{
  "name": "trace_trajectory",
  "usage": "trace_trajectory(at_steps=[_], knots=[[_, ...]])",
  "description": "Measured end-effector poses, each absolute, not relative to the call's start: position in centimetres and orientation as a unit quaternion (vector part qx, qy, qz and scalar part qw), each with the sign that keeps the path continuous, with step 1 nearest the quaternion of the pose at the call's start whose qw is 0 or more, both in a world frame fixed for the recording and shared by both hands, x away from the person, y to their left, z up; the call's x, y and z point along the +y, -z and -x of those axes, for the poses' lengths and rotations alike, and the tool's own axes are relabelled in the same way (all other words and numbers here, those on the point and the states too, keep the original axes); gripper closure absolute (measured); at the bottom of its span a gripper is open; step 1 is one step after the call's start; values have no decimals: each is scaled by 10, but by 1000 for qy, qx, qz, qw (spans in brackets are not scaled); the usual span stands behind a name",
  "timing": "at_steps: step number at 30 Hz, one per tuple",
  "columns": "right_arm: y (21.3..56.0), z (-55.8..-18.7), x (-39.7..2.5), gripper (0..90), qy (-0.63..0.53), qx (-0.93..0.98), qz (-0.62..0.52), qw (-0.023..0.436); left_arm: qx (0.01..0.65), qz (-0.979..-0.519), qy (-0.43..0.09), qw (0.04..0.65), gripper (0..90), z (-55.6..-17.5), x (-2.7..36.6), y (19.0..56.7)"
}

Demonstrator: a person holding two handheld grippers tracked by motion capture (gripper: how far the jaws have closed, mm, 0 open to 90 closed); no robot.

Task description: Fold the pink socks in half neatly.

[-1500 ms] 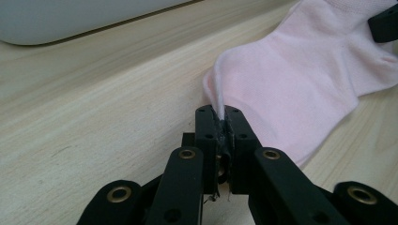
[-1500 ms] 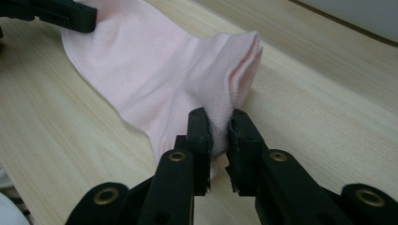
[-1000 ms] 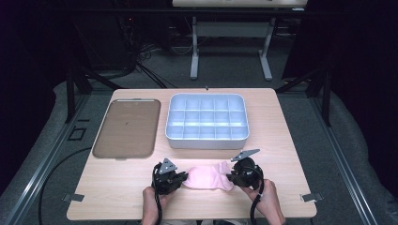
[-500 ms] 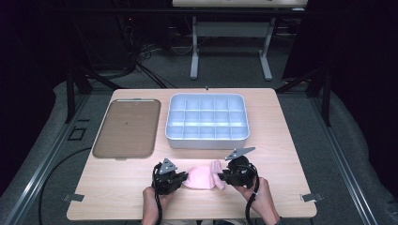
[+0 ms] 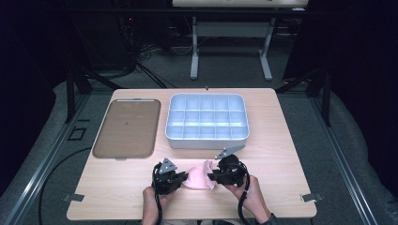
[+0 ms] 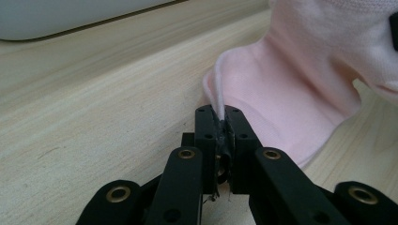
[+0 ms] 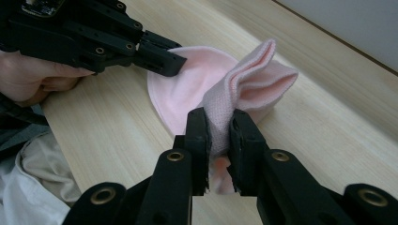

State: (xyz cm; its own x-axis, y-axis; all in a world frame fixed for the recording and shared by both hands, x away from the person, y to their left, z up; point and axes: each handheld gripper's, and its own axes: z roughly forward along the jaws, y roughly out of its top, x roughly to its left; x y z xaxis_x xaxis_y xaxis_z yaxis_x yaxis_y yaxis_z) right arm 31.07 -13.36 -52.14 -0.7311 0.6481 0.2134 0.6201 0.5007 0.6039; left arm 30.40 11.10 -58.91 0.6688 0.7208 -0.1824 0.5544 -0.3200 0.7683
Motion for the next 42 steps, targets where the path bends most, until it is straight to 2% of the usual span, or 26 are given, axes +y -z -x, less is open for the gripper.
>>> trace_trajectory(at_steps=[9,30,32,34,37,42], knots=[[527,-317,-113,787,-334,874,-352,7,394,-808,-97,428,848,-304,111,589],[538,-323,-80,773,-316,885,-341,12,393,-808,-98,427,848,-303,110,589],[540,-323,-78,741,-311,887,-342,8,393,-808,-100,427,847,-303,110,589],[541,-325,-78,636,-312,886,-342,1,393,-808,-100,427,847,-303,110,589],[539,-323,-80,562,-329,881,-338,-7,392,-809,-101,427,846,-303,110,589],[529,-320,-96,524,-368,866,-338,-13,392,-809,-102,426,844,-303,110,589]])
